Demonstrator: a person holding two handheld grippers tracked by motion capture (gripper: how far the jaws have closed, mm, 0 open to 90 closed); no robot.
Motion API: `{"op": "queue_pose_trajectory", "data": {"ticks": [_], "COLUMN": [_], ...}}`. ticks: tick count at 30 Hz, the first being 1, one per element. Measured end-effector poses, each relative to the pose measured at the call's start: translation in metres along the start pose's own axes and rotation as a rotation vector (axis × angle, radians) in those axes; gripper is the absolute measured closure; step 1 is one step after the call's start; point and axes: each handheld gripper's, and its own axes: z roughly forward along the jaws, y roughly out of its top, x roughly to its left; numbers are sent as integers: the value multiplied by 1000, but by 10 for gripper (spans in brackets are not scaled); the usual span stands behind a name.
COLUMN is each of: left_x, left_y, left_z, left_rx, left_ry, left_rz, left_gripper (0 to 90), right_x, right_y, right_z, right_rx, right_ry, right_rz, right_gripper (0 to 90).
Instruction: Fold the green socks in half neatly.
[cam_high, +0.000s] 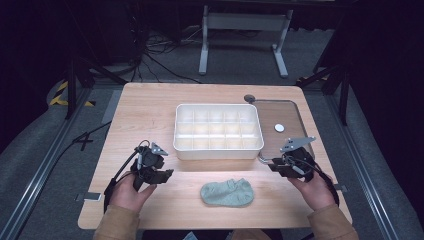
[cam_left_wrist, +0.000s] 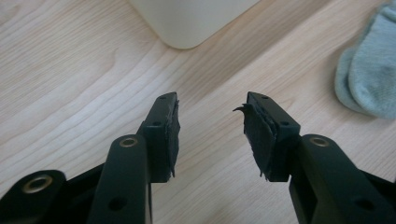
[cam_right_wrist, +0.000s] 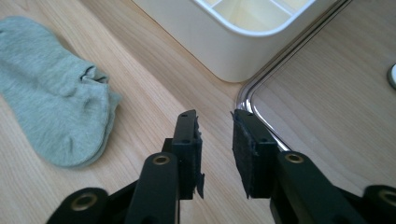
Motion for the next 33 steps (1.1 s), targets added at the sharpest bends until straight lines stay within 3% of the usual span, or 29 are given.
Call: {"op": "queue_pose_trajectory", "data": {"ticks": [2,7,8,9,11,13,16,18,24,26,33], "left_x": [2,-5,-8,-10,-13,-17,-18,-20,-24,-26,-31], "left_y": [2,6,8,12,15,16,17,18,18,18,20], "left_z": [-7,-12,-12,-12,-11,-10,-11,-11,-9,-8,-6], "left_rx": [-7,-13,-14,-1,20,27,40,51,62,61,52], "left_ry": [-6,-22,-39,-82,-110,-102,-128,-119,-119,-125,-162], "left_rz": [-17,-15,0,12,12,33,10,28,63,57,65], "left_gripper": [602,635,635,638,662,664,636,622,607,619,615], "right_x": [1,5,7,7,8,10,13,15,21,22,33], "right_y": [0,3,4,4,4,4,4,4,7,7,11], "right_z": [-5,-10,-10,-9,-9,-10,-10,-9,-4,-2,3], "right_rx": [-8,-22,-21,-22,-28,-24,-32,-24,10,16,3], "right_ry": [1,3,2,11,20,15,14,15,45,54,137], "right_rz": [-5,-28,-38,-32,-33,-34,-42,-44,-61,-64,-31], "right_gripper": [757,777,779,779,778,795,814,824,843,857,881]}}
